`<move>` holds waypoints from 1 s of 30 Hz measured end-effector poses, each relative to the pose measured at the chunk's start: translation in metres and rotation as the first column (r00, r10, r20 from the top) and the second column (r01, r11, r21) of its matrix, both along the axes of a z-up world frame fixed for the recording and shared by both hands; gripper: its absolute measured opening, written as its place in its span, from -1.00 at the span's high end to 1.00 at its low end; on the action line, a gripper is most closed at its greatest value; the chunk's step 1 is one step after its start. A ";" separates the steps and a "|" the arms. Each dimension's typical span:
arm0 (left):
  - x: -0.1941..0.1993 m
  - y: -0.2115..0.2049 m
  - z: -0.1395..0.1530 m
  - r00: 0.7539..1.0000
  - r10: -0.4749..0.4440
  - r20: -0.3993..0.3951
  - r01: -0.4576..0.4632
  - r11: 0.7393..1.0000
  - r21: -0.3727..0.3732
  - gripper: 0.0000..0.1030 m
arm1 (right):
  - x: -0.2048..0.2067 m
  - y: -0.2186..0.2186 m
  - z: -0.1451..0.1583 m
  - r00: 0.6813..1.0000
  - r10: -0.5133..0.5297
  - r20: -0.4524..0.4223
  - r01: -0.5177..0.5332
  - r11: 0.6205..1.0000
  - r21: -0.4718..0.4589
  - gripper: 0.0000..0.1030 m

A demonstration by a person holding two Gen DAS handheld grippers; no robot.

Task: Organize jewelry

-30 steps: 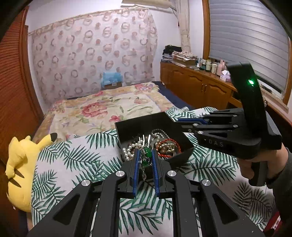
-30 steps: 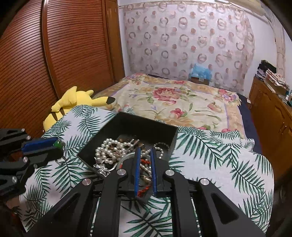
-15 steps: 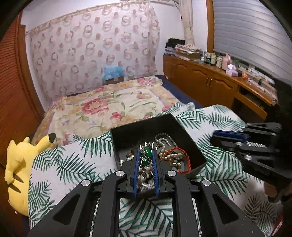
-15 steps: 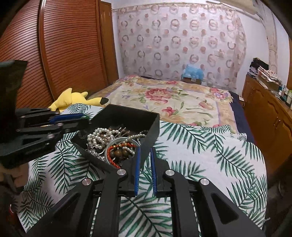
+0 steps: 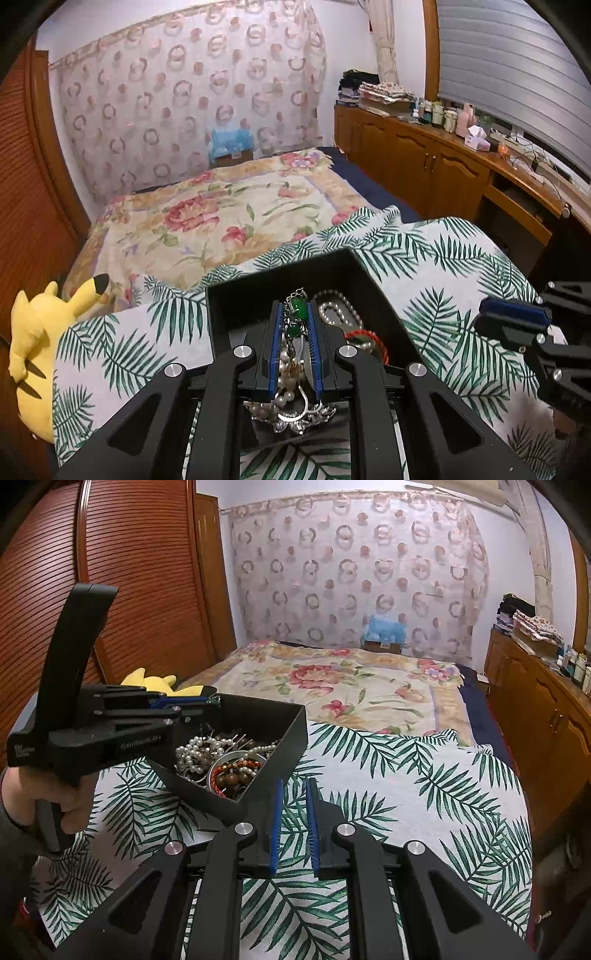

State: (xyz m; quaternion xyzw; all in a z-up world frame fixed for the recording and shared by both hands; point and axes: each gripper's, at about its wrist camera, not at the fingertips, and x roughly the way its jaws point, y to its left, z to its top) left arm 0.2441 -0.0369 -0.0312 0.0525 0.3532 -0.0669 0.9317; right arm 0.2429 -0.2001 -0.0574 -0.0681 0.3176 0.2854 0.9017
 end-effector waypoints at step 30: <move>-0.105 0.033 0.024 0.990 0.108 0.092 -0.105 0.994 -0.036 -0.85 | -0.026 -0.001 0.009 0.991 -0.118 0.063 0.115 0.992 0.050 -0.90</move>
